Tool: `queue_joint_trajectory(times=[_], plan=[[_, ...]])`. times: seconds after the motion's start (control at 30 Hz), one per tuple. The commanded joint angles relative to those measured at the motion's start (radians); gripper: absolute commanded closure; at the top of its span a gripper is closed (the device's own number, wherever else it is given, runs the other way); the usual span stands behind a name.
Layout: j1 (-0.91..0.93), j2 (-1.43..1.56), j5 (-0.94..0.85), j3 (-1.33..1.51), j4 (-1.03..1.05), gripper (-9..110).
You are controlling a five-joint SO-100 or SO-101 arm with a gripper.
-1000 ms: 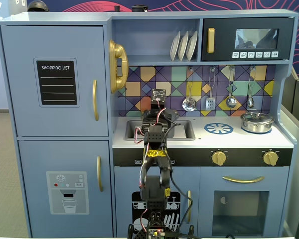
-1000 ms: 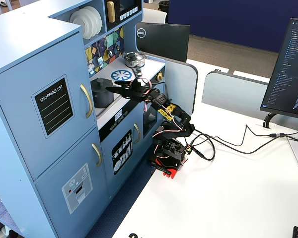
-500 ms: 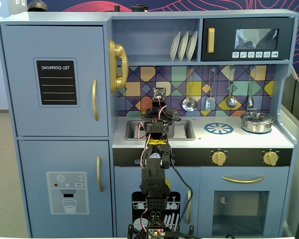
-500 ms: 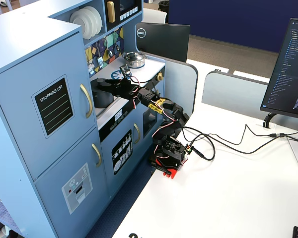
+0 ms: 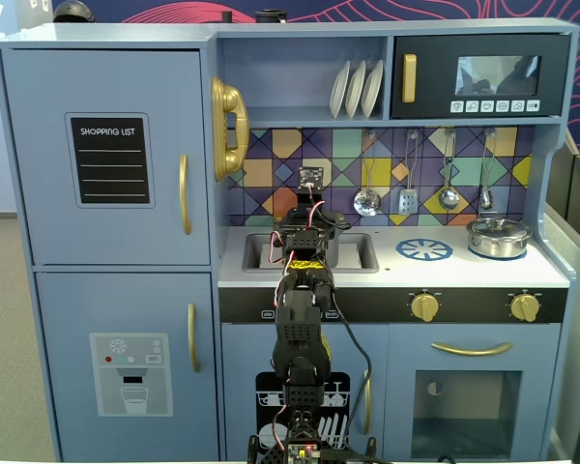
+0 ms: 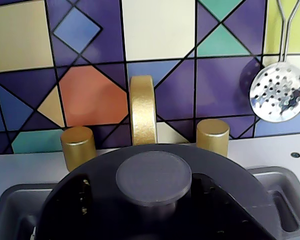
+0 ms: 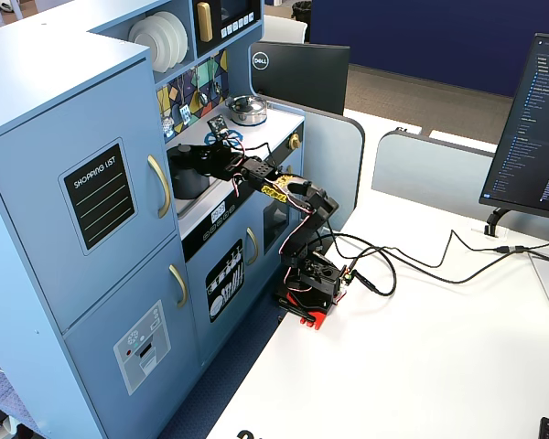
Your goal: Take off the lid from the gray recipient and place it on the counter
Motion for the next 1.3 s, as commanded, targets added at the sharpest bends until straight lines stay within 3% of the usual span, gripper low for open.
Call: queue_joint_trajectory(times=[0.0, 0.1, 0.6, 1.03, 1.27], plan=[[0.012, -0.008, -0.012, -0.081, -0.037, 90], [0.005, -0.012, -0.04, -0.081, -0.034, 101], [0.069, 0.011, -0.04, -0.241, -0.034, 102], [0.491, 0.012, -0.014, -0.137, -0.155, 102], [0.583, 0.002, 0.005, 0.063, -0.29, 102]])
